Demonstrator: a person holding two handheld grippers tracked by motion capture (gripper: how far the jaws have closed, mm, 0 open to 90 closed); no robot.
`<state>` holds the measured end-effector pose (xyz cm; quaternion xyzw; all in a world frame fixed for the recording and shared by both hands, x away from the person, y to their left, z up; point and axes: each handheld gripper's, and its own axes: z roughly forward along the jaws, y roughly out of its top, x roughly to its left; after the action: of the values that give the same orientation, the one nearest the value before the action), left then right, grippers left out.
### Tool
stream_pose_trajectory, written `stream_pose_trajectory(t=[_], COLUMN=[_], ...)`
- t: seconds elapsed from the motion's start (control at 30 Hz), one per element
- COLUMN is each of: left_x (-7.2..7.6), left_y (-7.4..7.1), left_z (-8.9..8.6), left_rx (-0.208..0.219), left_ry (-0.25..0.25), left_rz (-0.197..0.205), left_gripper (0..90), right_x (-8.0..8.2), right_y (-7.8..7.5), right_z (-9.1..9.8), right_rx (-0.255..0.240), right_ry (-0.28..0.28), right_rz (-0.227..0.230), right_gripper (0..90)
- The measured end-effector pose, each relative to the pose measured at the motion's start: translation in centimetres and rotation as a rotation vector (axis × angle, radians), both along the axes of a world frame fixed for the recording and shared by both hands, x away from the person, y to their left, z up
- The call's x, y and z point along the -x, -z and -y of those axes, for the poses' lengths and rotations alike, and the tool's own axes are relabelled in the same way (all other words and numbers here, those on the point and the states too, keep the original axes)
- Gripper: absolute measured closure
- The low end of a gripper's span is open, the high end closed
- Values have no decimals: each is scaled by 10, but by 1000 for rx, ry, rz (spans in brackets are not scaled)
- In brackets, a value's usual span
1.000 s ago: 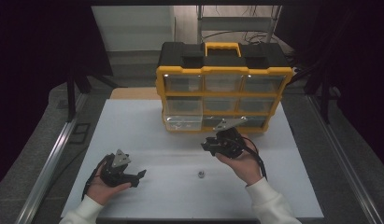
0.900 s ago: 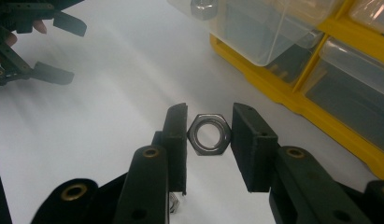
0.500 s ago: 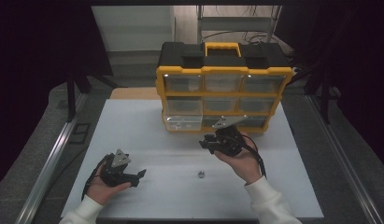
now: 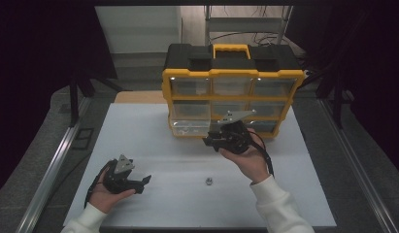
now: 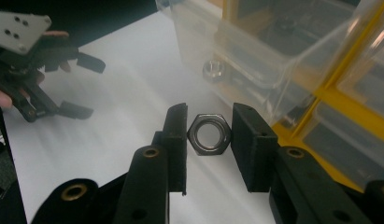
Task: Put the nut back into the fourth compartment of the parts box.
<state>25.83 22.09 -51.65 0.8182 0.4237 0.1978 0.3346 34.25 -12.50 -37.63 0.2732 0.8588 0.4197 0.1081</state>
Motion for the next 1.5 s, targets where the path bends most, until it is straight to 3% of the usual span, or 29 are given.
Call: stream_pose_trajectory(t=[0.4, 0.9, 1.5], left_x=[0, 0, 0], left_y=[0, -1, -2], left_z=[0, 0, -1], left_rx=[1, 8, 4], left_ry=[2, 4, 8], left_rz=[0, 0, -1], left_gripper=[119, 119, 119], right_x=[-7, -19, -52], right_y=[-23, -35, -45], right_z=[-7, -12, -33], right_rx=[-12, -36, -26], right_ry=[-3, 14, 64], right_rz=[31, 39, 44], right_gripper=[679, 679, 679])
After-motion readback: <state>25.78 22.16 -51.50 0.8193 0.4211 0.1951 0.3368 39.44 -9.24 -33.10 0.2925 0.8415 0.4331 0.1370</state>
